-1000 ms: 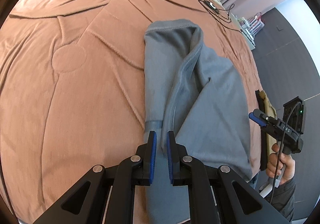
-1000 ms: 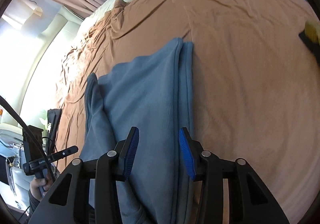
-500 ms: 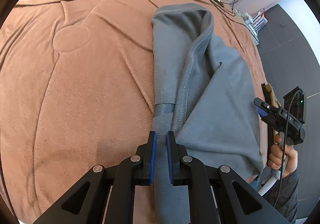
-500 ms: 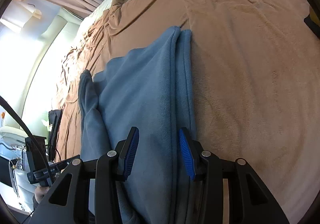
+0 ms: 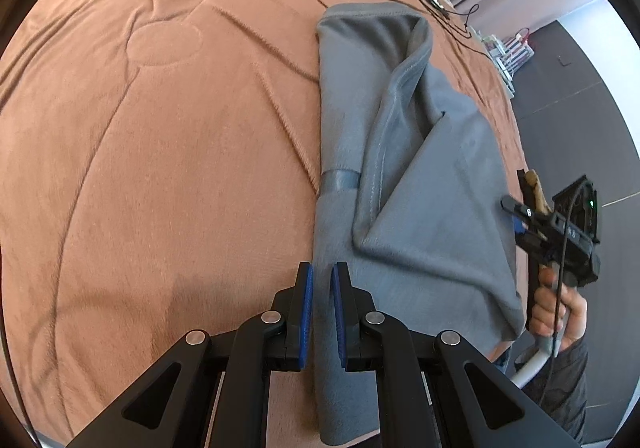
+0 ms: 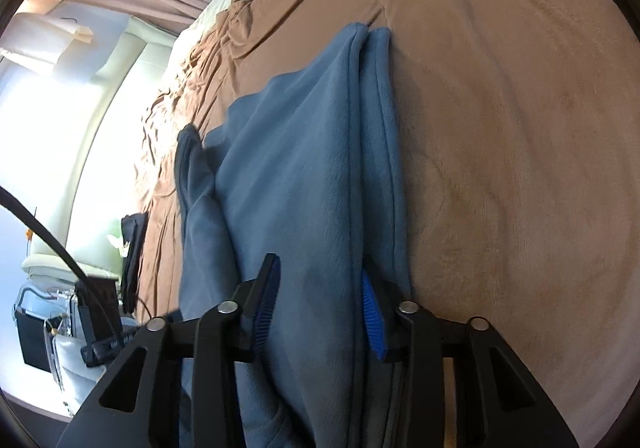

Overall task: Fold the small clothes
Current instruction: 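Open both grippers and release the folded shirt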

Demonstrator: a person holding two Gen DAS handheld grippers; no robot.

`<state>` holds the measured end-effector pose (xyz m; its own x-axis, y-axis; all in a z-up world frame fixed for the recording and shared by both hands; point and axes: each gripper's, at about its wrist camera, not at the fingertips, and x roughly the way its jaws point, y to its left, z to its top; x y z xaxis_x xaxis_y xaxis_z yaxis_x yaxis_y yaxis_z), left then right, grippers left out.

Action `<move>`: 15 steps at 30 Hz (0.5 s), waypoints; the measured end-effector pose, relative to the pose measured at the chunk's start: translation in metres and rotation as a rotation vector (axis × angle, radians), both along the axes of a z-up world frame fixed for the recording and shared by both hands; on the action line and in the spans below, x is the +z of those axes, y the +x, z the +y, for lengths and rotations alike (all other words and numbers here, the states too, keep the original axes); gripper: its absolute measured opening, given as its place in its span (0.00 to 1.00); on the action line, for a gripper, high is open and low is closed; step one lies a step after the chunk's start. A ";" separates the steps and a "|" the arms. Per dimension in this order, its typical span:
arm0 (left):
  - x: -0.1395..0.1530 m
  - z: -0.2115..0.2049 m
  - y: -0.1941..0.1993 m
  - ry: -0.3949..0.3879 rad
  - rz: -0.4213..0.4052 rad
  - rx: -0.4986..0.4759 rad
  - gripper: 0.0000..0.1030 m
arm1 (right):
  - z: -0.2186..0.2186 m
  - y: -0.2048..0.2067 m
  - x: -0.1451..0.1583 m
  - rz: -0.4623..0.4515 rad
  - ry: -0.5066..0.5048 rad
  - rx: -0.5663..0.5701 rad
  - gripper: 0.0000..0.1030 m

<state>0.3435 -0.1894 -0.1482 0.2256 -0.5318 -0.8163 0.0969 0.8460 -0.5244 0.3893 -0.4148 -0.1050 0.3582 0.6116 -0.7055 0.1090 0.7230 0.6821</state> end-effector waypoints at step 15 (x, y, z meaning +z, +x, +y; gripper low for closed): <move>0.004 0.001 -0.004 0.010 -0.014 -0.011 0.09 | -0.014 -0.006 0.011 -0.064 -0.044 -0.131 0.00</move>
<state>0.3390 -0.1879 -0.1444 0.2313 -0.5262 -0.8183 0.1138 0.8499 -0.5144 0.3830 -0.4283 -0.0945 0.4778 0.5256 -0.7039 0.1623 0.7347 0.6587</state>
